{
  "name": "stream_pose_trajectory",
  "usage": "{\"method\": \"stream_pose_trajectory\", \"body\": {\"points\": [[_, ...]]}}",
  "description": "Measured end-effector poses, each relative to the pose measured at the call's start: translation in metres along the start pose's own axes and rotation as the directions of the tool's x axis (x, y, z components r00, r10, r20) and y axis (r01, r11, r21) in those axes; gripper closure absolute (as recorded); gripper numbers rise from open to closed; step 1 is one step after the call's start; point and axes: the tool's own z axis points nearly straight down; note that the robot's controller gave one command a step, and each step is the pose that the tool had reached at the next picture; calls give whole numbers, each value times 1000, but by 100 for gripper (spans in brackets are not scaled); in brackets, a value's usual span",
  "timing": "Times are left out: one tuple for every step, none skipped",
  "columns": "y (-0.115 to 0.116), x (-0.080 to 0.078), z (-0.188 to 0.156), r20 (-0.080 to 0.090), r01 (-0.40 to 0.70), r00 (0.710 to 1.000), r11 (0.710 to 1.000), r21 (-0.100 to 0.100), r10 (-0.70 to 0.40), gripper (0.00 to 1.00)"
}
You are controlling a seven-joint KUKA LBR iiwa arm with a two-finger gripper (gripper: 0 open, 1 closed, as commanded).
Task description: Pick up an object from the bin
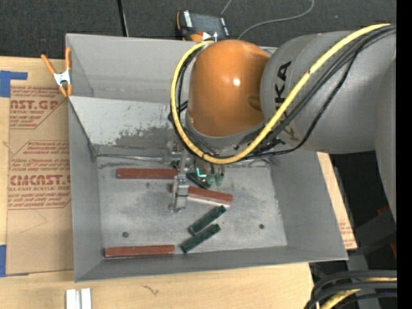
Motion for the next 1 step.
{"method": "stream_pose_trajectory", "body": {"points": [[-19,-53,-13,12,195,981,981,2,-195,0]]}}
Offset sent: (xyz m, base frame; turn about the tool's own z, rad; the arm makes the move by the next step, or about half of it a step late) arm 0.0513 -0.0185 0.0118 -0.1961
